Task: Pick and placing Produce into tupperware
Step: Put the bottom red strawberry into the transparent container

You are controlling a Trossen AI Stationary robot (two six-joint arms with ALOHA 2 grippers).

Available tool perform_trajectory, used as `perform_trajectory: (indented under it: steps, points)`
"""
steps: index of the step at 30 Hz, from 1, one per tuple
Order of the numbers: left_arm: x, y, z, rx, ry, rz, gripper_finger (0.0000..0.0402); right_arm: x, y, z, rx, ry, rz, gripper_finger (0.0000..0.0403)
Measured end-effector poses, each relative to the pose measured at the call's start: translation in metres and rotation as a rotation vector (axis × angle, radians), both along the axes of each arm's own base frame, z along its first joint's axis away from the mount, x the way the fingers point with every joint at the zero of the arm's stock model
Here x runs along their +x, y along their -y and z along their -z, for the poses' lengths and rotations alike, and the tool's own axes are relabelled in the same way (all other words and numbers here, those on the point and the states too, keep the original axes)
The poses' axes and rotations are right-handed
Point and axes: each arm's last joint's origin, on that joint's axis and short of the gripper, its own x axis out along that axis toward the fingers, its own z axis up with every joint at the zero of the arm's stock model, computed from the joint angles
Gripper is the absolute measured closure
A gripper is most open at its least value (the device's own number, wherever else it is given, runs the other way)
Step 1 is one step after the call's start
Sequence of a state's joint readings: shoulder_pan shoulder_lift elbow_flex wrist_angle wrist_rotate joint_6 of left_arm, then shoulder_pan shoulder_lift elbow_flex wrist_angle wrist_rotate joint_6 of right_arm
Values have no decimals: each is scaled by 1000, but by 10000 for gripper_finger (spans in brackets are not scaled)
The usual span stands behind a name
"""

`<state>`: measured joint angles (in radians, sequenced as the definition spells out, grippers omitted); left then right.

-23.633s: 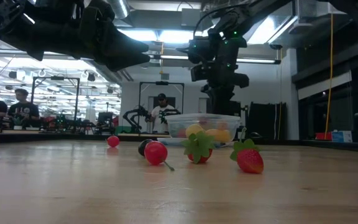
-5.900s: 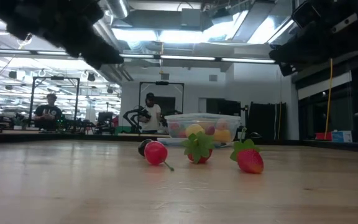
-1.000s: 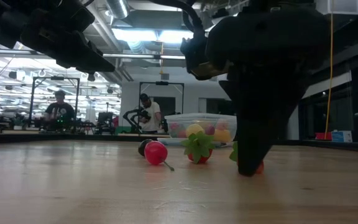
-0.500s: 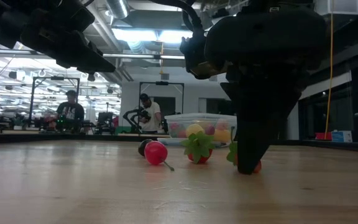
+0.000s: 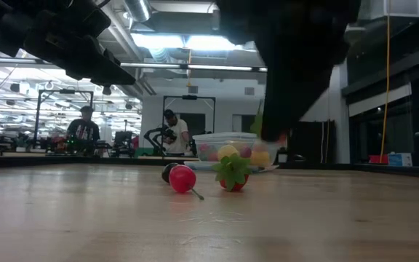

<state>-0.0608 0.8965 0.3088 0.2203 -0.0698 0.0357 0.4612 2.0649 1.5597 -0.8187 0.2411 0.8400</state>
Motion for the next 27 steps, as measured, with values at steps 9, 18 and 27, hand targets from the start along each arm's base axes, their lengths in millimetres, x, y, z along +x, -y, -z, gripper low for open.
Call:
perform_trajectory:
  steps: [9,18,27]
  points:
    - [0,0,0,0,-3,0,330,-21,0,-36,-183,87,27,288]
    - [0,0,0,1,-4,0,349,-59,-28,-48,-377,258,171,288]
    - [0,0,0,0,-1,0,367,-71,-27,-37,-355,292,190,288]
